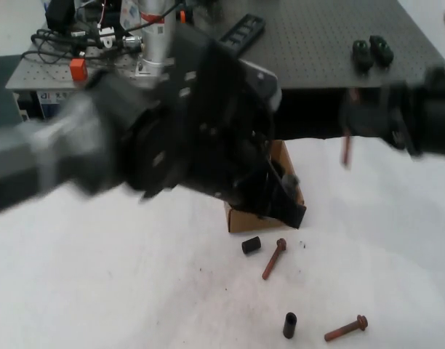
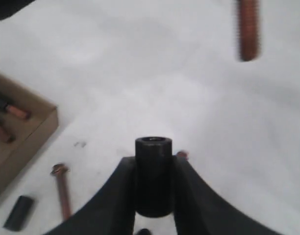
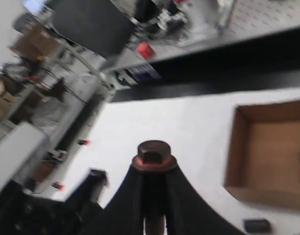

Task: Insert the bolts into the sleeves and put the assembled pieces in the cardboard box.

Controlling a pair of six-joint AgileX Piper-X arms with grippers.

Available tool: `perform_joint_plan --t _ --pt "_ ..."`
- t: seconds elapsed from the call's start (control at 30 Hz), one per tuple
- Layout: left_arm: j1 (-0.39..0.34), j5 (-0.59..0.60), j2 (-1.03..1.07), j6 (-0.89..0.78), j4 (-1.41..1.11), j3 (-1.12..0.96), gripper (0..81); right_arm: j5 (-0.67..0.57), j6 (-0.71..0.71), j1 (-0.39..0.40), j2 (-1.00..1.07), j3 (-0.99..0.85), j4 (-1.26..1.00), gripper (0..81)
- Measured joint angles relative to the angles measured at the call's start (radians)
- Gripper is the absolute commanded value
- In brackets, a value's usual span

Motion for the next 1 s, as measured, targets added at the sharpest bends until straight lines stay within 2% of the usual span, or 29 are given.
perform_joint_plan --t 0.17,0.33,0.73,1.0 --pt "0.000 -0.015 -0.062 -0.016 -0.049 0.015 0.6 -0.081 0.209 0.096 -0.002 0.000 -0.319 3.4" --pt "0.000 -0.044 -0.069 -0.023 -0.080 0.015 0.6 -0.027 0.313 0.219 -0.006 0.000 -0.528 3.4" --pt "0.000 -0.054 -0.069 -0.023 -0.132 0.021 0.6 -0.002 0.362 0.232 -0.006 0.000 -0.545 3.4" --pt "0.000 -0.038 -0.069 -0.023 -0.135 0.021 0.6 -0.051 0.362 0.232 -0.006 0.000 -0.545 3.4"
